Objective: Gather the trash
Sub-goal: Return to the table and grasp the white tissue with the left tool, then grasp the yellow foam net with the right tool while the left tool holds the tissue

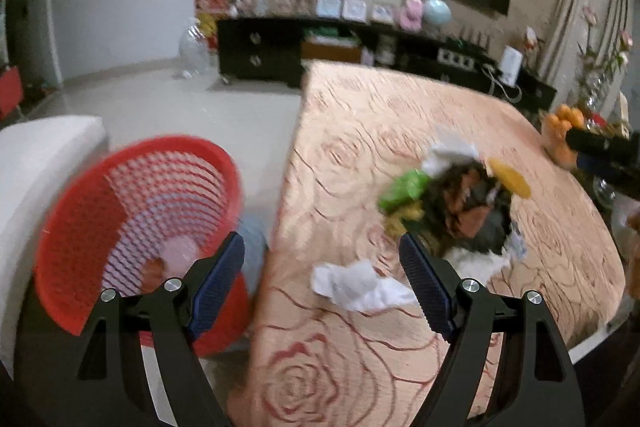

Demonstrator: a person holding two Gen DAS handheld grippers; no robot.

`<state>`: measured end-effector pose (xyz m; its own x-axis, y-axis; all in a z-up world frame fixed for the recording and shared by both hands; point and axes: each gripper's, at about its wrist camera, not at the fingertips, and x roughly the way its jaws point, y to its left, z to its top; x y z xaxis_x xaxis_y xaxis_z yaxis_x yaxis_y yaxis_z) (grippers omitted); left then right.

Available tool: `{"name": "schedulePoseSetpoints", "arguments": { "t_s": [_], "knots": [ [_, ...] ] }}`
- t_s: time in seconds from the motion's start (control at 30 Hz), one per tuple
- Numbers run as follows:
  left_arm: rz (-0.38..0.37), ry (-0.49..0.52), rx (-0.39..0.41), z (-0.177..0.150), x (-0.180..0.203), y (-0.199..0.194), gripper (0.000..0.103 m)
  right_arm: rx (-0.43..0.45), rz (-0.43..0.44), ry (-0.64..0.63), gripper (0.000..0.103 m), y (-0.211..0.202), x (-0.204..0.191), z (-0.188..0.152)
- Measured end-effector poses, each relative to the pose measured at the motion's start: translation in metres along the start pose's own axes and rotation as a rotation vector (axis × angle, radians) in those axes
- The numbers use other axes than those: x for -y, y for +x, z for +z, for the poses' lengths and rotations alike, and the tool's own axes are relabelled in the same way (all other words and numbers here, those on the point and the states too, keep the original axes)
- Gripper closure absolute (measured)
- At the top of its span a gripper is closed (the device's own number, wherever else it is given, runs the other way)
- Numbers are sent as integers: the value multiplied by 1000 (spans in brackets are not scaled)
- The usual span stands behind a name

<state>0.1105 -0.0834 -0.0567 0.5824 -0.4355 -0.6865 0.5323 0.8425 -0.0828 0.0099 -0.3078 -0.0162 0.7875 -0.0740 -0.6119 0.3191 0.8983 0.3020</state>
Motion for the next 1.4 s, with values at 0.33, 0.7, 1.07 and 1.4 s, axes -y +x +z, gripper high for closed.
{"name": "schedulePoseSetpoints", "arguments": {
  "t_s": [0.33, 0.7, 1.07, 1.4],
  "knots": [
    [-33, 28, -137, -13, 22, 47, 26, -6, 1, 40, 17, -7, 13, 0],
    [-28, 66, -218, -23, 30, 72, 58, -19, -7, 58, 17, -4, 21, -1],
    [-40, 80, -168, -20, 31, 55, 71, -11, -20, 73, 17, -3, 26, 0],
    [6, 51, -51, -6, 20, 23, 71, -24, -36, 129, 17, 21, 48, 4]
  ]
}}
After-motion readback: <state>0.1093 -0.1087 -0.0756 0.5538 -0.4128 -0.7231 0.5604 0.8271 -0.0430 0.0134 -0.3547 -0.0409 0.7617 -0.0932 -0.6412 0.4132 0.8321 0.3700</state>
